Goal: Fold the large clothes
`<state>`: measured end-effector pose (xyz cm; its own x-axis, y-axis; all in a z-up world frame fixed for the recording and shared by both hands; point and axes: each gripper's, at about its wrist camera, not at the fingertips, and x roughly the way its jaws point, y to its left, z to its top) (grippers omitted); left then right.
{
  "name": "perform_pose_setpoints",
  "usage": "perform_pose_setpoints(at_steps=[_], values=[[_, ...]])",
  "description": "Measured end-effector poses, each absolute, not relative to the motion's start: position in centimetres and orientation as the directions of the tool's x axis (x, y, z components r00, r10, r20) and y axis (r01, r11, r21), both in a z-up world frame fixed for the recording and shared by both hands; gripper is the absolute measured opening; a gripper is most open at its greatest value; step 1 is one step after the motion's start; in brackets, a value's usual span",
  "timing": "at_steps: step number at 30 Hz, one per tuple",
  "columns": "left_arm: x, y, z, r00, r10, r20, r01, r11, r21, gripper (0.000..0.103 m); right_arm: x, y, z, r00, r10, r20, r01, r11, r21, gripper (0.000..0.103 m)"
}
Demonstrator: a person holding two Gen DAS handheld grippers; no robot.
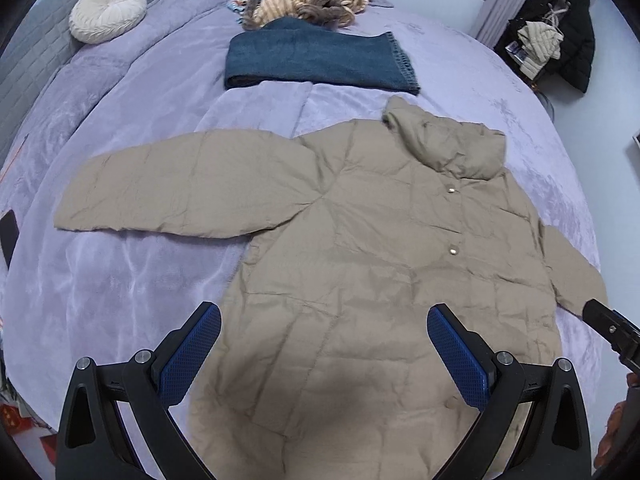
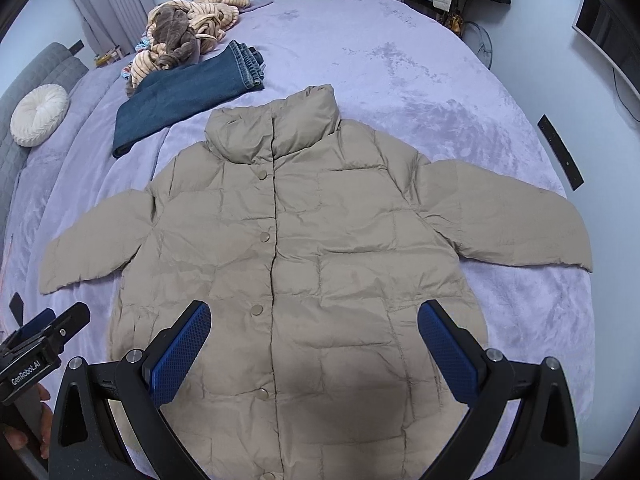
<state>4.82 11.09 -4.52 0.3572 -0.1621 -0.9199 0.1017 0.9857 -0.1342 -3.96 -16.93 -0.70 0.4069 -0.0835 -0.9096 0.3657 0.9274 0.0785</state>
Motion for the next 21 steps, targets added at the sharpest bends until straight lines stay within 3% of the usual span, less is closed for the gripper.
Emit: perform_pose_setpoints(at_steps=[4, 9, 14, 21], values=[[7.0, 15.6, -8.0, 0.335, -0.172, -0.927, 0.023, 0.984, -0.174, 0.103, -1.7, -15.3, -3.0, 0.412, -0.023, -0.911, 0.324, 0.938, 0.122, 0.103], [10.5, 23.3, -13.3, 0.364, -0.285, -0.887, -0.121, 0.929, -0.349, 0.103, 1.6, -11.4, -7.2, 0.309, 0.079, -0.948, 0.237, 0.959, 0.157, 0.103], [14.5, 32.0, -18.0, 0.456, -0.305, -0.836, -0.312, 0.825, -0.471, 0.103, 3.5, -8.1, -11.3, 0.258, 0.147, -0.955, 0.195, 0.960, 0.200, 0.103], [19.8, 36.6, -21.0, 0.500, -0.252, -0.829, -0.377, 0.798, -0.470, 0.103, 6.6, -5.4, -14.6, 0.281, 0.214, -0.935, 0.174, 0.947, 0.269, 0.103]])
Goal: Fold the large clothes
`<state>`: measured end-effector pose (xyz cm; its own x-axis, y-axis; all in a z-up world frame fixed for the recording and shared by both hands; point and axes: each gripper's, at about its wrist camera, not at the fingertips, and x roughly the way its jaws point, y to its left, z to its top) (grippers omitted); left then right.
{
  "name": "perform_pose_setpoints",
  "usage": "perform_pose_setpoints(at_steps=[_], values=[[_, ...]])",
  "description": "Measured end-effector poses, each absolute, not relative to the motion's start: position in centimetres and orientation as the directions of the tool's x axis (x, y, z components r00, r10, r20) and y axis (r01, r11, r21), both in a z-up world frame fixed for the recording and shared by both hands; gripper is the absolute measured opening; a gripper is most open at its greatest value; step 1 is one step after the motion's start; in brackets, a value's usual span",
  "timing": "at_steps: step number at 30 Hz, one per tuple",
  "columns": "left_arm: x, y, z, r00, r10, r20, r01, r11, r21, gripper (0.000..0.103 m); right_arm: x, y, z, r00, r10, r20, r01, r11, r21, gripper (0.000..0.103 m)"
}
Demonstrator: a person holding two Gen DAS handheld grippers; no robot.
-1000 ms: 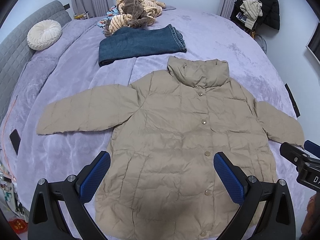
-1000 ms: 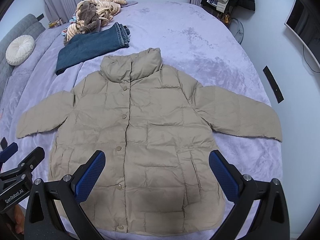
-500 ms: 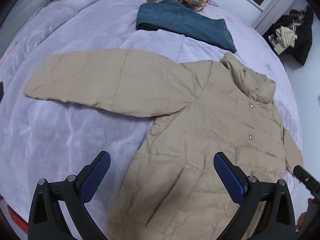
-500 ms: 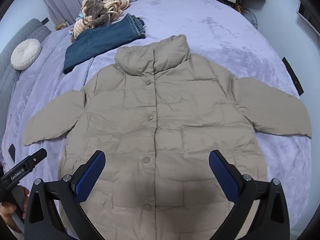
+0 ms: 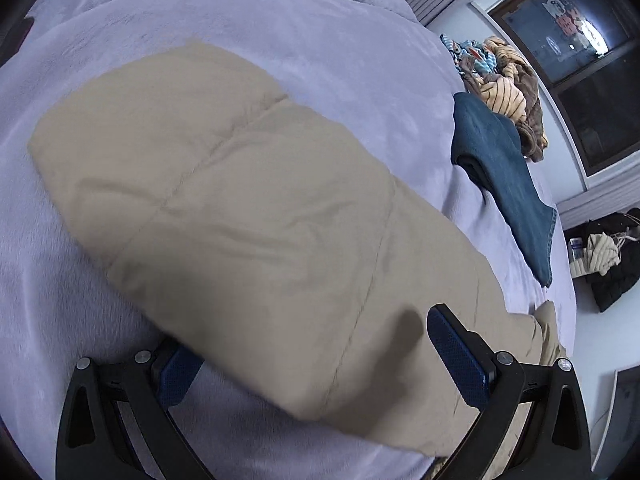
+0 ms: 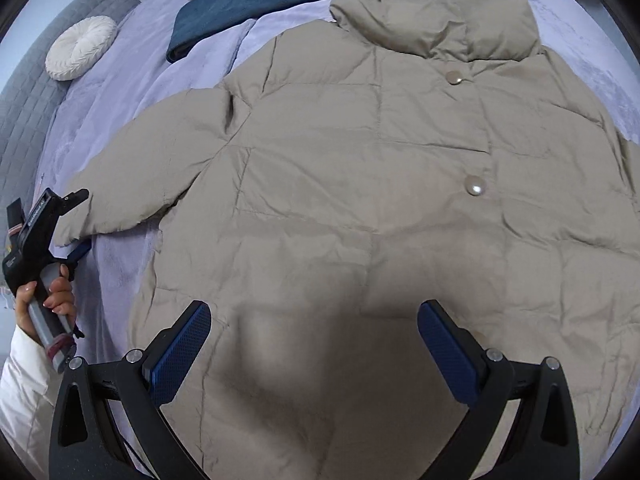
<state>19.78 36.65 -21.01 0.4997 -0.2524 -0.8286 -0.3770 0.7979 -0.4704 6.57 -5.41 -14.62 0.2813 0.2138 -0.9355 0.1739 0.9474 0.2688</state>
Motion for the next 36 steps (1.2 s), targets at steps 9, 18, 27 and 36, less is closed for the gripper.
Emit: perform_pose_setpoints(at_steps=[9, 18, 27, 36], values=[[24.0, 36.0, -20.4, 0.535, -0.188, -0.823, -0.303, 0.867, -0.395, 0.011, 12.2, -2.7, -14.3, 0.363, 0.294, -0.884, 0.129, 0.924, 0.361, 0.103], [20.5, 33.8, -10.9, 0.682, -0.085, -0.726, -0.119, 0.967, -0.225, 0.011, 16.5, 0.4, -17.2, 0.387, 0.556, -0.736, 0.130, 0.757, 0.640, 0.009], [18.0, 23.5, -3.9, 0.735, -0.273, -0.621, 0.207, 0.962, -0.179, 0.011, 17.4, 3.6, -22.1, 0.318, 0.622, -0.716, 0.161, 0.709, 0.687, 0.005], [16.3, 5.6, -3.1, 0.610, -0.519, -0.598, 0.525, 0.831, -0.185, 0.010, 12.6, -4.6, -17.1, 0.391, 0.508, -0.768, 0.197, 0.769, 0.609, 0.005]])
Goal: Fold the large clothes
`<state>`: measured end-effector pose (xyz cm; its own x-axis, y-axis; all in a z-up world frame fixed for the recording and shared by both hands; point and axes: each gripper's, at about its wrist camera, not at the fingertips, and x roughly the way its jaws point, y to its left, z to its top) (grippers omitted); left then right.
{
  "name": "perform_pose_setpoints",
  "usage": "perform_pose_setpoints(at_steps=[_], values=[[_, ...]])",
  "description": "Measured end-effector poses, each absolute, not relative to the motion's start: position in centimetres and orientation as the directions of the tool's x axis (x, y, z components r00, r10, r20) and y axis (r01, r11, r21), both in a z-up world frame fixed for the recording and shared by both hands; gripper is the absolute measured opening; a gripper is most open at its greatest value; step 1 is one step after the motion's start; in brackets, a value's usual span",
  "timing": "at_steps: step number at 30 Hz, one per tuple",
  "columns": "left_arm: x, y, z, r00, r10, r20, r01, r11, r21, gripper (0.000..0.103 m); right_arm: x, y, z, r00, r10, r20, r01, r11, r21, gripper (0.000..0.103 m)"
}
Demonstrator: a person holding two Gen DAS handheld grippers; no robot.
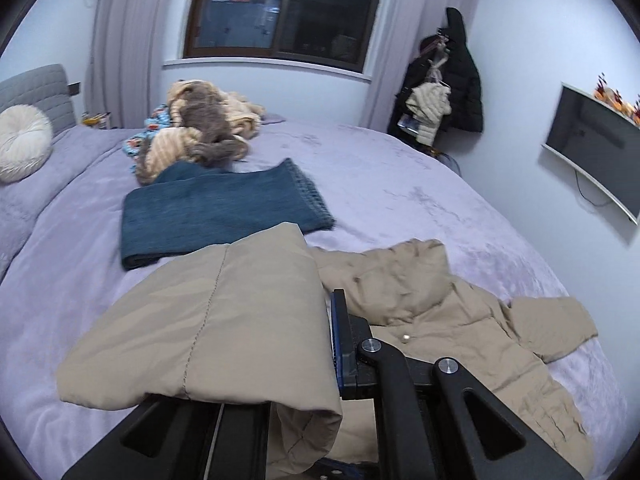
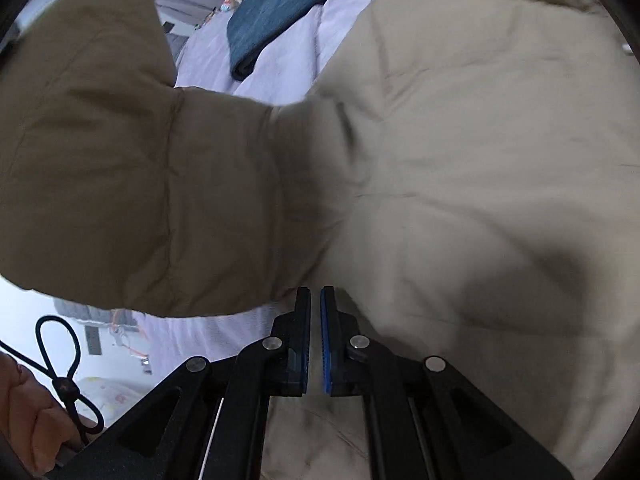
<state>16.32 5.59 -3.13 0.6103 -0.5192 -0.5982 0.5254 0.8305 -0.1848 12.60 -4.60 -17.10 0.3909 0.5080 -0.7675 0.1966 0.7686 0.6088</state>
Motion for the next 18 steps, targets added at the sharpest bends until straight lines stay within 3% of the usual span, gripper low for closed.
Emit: perform_pose_setpoints(at_steps=[5, 9, 10, 11, 12, 14, 16, 18], values=[[13.5, -4.3, -7.9, 0.528, -0.509, -0.679, 0.614, 0.782, -0.108, 0.011, 6.2, -14.9, -14.5, 0.496, 0.278, -0.823, 0.347, 0.805, 0.481, 0.004], [12.0, -9.4, -14.1, 0.466, -0.392, -0.793, 0.655, 0.756, 0.011, 0.011, 3.0, -20.6, -14.4, 0.492, 0.184, -0.851, 0.439, 0.792, 0.425, 0.006], [11.6, -10.1, -15.6, 0.455, -0.358, -0.815, 0.661, 0.749, 0.039, 0.017, 2.6, -21.6, -14.7, 0.483, 0.179, -0.857, 0.457, 0.783, 0.422, 0.006], [11.1, -10.4, -16.8, 0.448, -0.326, -0.832, 0.667, 0.742, 0.068, 0.034, 2.0, -22.6, -14.9, 0.477, 0.182, -0.860, 0.466, 0.777, 0.423, 0.006], [10.7, -10.5, -17.5, 0.449, -0.310, -0.838, 0.672, 0.736, 0.088, 0.045, 1.4, -23.7, -15.5, 0.473, 0.188, -0.861, 0.472, 0.771, 0.427, 0.006], [9.6, -10.5, -17.3, 0.485, -0.315, -0.815, 0.668, 0.736, 0.113, 0.080, 1.2, -24.5, -16.2, 0.473, 0.212, -0.855, 0.470, 0.760, 0.449, 0.006], [9.1, -10.3, -16.6, 0.484, -0.336, -0.808, 0.677, 0.729, 0.102, 0.088, 1.7, -25.3, -16.4, 0.476, 0.227, -0.849, 0.458, 0.760, 0.461, 0.006], [8.6, -9.9, -15.8, 0.469, -0.351, -0.810, 0.689, 0.719, 0.087, 0.088, 1.8, -25.3, -16.8, 0.471, 0.233, -0.851, 0.452, 0.765, 0.459, 0.006]])
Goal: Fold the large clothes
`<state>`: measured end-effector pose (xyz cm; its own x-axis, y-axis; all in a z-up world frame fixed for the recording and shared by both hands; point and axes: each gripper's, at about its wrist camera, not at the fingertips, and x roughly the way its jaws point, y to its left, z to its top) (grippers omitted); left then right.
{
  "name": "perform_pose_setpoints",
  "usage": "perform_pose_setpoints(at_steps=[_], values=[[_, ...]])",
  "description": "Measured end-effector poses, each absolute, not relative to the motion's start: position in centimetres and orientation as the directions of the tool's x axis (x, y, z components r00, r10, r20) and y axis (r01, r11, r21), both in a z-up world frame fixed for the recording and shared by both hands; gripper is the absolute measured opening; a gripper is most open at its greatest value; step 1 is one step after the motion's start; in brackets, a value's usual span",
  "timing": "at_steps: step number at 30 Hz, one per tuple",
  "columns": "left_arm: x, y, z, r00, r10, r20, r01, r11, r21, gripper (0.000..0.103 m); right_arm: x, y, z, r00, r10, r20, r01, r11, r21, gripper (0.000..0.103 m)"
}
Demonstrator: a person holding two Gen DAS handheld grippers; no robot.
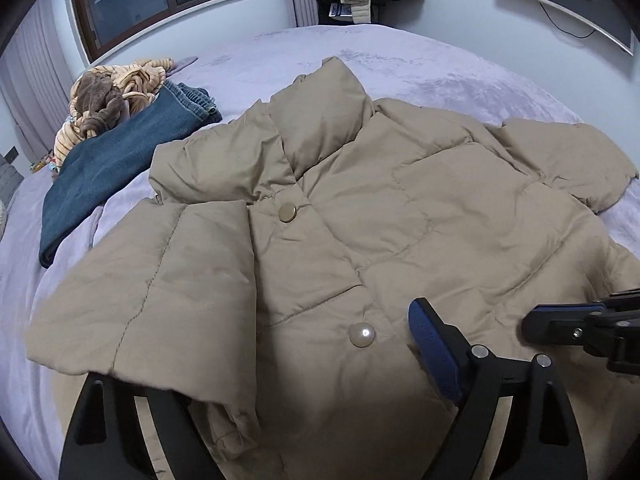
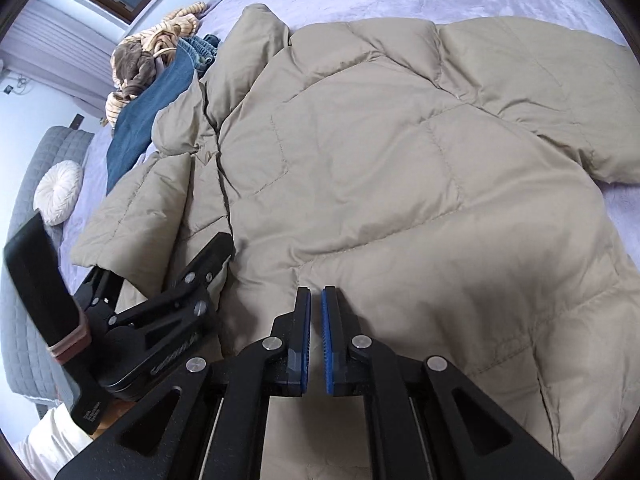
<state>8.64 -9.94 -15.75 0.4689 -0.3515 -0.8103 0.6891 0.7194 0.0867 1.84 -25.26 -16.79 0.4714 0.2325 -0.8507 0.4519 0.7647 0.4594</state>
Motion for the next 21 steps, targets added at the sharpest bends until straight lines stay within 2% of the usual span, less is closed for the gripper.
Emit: perform_pose_setpoints(at_steps=[5, 6, 7, 9, 13, 16, 18, 19, 21], values=[[7.8, -4.9, -12.3, 0.436, -0.417, -0.798, 0.680, 0.733, -0.012, 0.088, 2.1, -24.0, -15.3, 0.468, 0.252, -0.847, 0.397, 0.796, 0.456, 0.009], [8.2, -3.4, -11.6, 0.440, -0.422, -0.793, 0.667, 0.744, -0.026, 0.088, 1.0, -23.9, -14.8, 0.471, 0.248, -0.847, 0.374, 0.813, 0.446, 0.023], [8.4, -1.8, -11.0, 0.448, -0.424, -0.787, 0.651, 0.758, -0.039, 0.088, 1.4, -23.4, -14.0, 0.478, 0.241, -0.845, 0.347, 0.831, 0.434, 0.050], [9.9, 2.1, -10.3, 0.468, -0.403, -0.787, 0.584, 0.809, -0.066, 0.088, 1.7, -21.8, -12.5, 0.508, 0.221, -0.832, 0.276, 0.874, 0.400, 0.077], [15.4, 9.7, -12.2, 0.462, -0.313, -0.830, 0.364, 0.920, -0.145, 0.088, 3.4, -15.1, -10.5, 0.521, 0.143, -0.841, 0.064, 0.977, 0.206, 0.078], [19.0, 14.5, -15.5, 0.366, -0.350, -0.862, 0.198, 0.935, -0.295, 0.088, 5.2, -8.9, -10.8, 0.528, 0.013, -0.849, -0.077, 0.996, -0.033, 0.079], [19.9, 15.7, -17.5, 0.332, -0.359, -0.872, 0.150, 0.933, -0.327, 0.069, 6.7, -5.3, -12.2, 0.533, -0.079, -0.843, -0.155, 0.970, -0.189, 0.079], [20.0, 15.8, -18.4, 0.316, -0.347, -0.883, 0.146, 0.938, -0.316, 0.054, 7.3, -4.0, -12.9, 0.538, -0.111, -0.835, -0.182, 0.953, -0.244, 0.079], [19.9, 15.6, -19.6, 0.314, -0.314, -0.896, 0.136, 0.949, -0.285, 0.050, 8.4, -2.8, -14.4, 0.544, -0.167, -0.822, -0.209, 0.922, -0.326, 0.078]])
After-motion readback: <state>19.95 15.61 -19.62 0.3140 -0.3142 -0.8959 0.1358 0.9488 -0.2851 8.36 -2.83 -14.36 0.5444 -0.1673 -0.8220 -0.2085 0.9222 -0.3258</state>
